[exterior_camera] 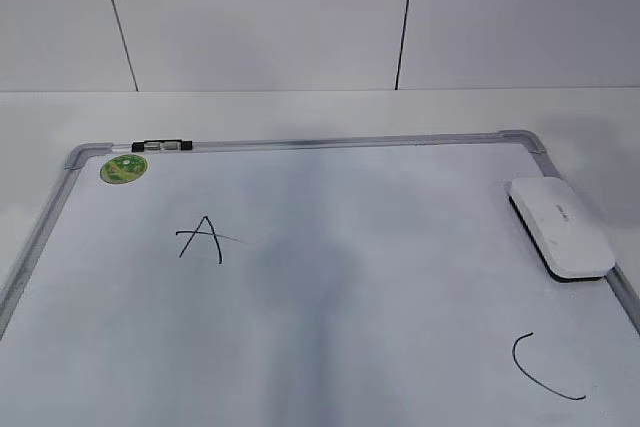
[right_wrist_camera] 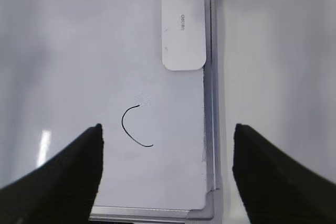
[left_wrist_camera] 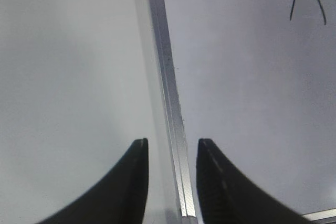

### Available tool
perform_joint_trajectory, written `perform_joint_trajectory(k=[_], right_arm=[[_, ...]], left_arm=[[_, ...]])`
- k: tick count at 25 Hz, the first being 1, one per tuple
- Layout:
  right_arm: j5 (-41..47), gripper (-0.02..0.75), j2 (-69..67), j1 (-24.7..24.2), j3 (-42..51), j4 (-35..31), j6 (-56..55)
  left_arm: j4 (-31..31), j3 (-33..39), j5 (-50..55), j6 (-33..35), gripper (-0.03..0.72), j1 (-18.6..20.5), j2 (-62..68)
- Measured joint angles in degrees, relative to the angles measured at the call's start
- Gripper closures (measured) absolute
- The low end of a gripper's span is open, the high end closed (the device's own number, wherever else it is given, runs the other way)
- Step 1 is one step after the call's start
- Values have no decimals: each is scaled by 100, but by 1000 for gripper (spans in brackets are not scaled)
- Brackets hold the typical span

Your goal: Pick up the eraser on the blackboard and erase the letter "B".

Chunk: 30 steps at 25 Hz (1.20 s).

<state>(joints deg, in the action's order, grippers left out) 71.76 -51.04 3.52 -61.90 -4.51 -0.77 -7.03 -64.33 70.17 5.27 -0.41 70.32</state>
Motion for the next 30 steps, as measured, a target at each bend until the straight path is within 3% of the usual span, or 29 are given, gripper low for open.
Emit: perform_joint_trajectory(k=[10, 21, 26, 30], right_arm=[[68, 167, 2264, 0, 1158, -10, -54], [95, 171, 3691, 0, 1781, 87, -67], [108, 273, 4038, 0, 2177, 192, -67], [108, 412, 4109, 0, 2425, 231, -30]], left_arm=[[89, 93, 126, 0, 454, 0, -2217], [302, 2102, -36, 43, 454, 0, -4408], [106, 2718, -123, 175, 454, 0, -5371], [67, 3088, -225, 235, 454, 0, -6070]])
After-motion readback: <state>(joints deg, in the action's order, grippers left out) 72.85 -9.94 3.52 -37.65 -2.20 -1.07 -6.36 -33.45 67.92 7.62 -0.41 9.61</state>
